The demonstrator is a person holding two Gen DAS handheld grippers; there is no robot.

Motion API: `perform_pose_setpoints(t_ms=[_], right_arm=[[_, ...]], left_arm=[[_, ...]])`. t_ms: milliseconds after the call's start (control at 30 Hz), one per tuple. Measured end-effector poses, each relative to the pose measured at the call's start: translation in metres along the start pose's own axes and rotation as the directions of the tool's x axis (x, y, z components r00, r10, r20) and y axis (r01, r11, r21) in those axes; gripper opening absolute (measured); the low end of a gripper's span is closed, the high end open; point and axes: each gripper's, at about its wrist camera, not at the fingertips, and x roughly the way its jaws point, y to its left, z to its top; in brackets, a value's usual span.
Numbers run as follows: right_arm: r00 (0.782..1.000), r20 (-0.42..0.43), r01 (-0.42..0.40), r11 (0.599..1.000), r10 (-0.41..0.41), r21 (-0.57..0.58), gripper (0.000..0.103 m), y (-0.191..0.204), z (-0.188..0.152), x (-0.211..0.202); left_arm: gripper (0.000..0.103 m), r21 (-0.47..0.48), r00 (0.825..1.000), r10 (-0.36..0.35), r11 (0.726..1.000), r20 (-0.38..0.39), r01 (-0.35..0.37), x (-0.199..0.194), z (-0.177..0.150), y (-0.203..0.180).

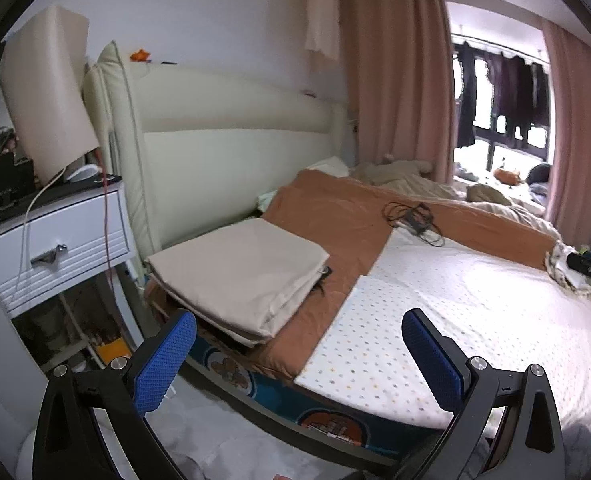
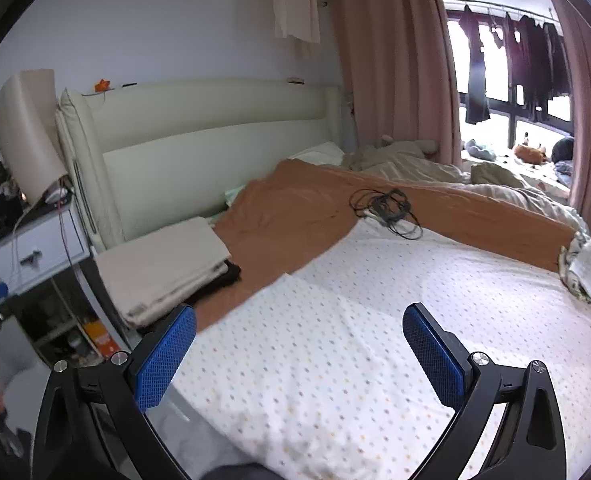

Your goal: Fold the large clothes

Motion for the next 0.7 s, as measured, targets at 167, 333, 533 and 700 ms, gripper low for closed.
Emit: perform_pose_setpoints(t_ms=[167,333,533,700], right_arm=[[1.0,0.014,0.018,1.0,-0.018,0.022,0.103,-0.008,-0.037,-0.024],[0.999,0.03,0.019,0.999,-0.02,0.027,0.103,-0.009,-0.063,-0.055],[0.998,0.032,0.048,0.997,-0.049,0.053,0.103,-0.011,-0.097,-0.086],[0.993,0.043,0.101,0.99,-0.105,0.101,0.103,-0.019,-0.127,-0.111]], left_arm=[[0.103,0.037,0.999,-0.052,0.998,0.014,0.051,-0.017,-0.017,-0.018],[0.103,0.04,0.993,-0.115,0.993,0.019,0.114,-0.032,-0.032,-0.035],[0.103,0.064,0.986,-0.165,0.984,0.016,0.164,-0.046,-0.052,-0.06],[0.103,0.065,0.978,-0.207,0.976,0.015,0.206,-0.059,-0.068,-0.076]])
